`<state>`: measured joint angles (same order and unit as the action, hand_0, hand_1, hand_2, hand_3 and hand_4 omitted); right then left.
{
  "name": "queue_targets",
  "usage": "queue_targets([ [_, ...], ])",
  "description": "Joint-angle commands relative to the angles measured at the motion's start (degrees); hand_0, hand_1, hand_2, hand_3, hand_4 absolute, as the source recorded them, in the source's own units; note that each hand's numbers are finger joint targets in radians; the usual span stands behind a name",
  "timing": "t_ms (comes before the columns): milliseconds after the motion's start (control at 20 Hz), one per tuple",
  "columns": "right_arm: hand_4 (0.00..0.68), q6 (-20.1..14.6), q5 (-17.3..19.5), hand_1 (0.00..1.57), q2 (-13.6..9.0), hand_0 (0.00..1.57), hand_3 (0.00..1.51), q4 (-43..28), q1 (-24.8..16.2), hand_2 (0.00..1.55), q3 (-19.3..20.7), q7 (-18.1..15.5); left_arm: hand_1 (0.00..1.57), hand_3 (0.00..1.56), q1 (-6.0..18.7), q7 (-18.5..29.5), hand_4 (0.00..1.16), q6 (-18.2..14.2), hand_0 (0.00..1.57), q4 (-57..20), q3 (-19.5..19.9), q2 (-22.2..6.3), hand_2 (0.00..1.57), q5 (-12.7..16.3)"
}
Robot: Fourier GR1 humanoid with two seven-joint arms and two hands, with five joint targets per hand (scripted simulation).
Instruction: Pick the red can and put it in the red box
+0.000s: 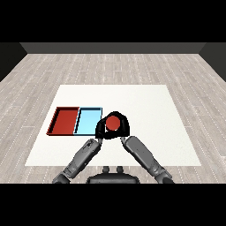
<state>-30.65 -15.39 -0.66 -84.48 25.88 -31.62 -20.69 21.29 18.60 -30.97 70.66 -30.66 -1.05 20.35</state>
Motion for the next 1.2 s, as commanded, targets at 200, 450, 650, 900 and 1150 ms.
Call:
queue_targets([
  [200, 0.595, 3.2, -2.81, 1.49, 0.64, 1.49, 1.38, 0.2, 0.72, 1.44, 1.97, 0.55, 1.57, 1.49, 1.71, 4.43, 1.14, -2.0, 1.57, 0.81, -0.39, 0.99, 1.57, 1.41],
  [450, 0.0, 0.42, 3.98, 0.0, 0.63, 0.0, 0.0, -1.15, -1.13, 0.0, 0.21, 6.86, 1.57, 1.51, 0.38, 9.26, 1.15, -1.5, 1.57, 0.16, 0.19, 1.02, 1.57, 2.26],
  [650, 0.0, -1.66, 4.92, 0.0, 0.65, 0.0, 0.0, -0.69, -1.8, 0.0, -2.2, 7.36, 1.57, 1.51, -2.57, 8.98, 1.15, -3.74, 1.57, 2.54, -1.53, 1.02, 1.57, 0.99],
  [900, 0.0, -2.47, 3.81, 0.0, 0.66, 0.0, 0.0, 1.48, 2.04, 0.0, -1.13, 8.74, 1.57, 1.49, -1.94, 7.57, 1.13, -6.86, 1.57, 3.3, -2.78, 1.01, 1.57, -1.07],
  [1150, 0.0, 2.52, 5.95, 0.0, 0.65, 0.0, 0.0, -3.6, -4.63, 0.0, 2.29, 8.56, 1.57, 1.49, 2.61, 9.55, 1.13, -5.23, 1.57, -1.84, 0.71, 1.03, 1.57, 0.48],
])
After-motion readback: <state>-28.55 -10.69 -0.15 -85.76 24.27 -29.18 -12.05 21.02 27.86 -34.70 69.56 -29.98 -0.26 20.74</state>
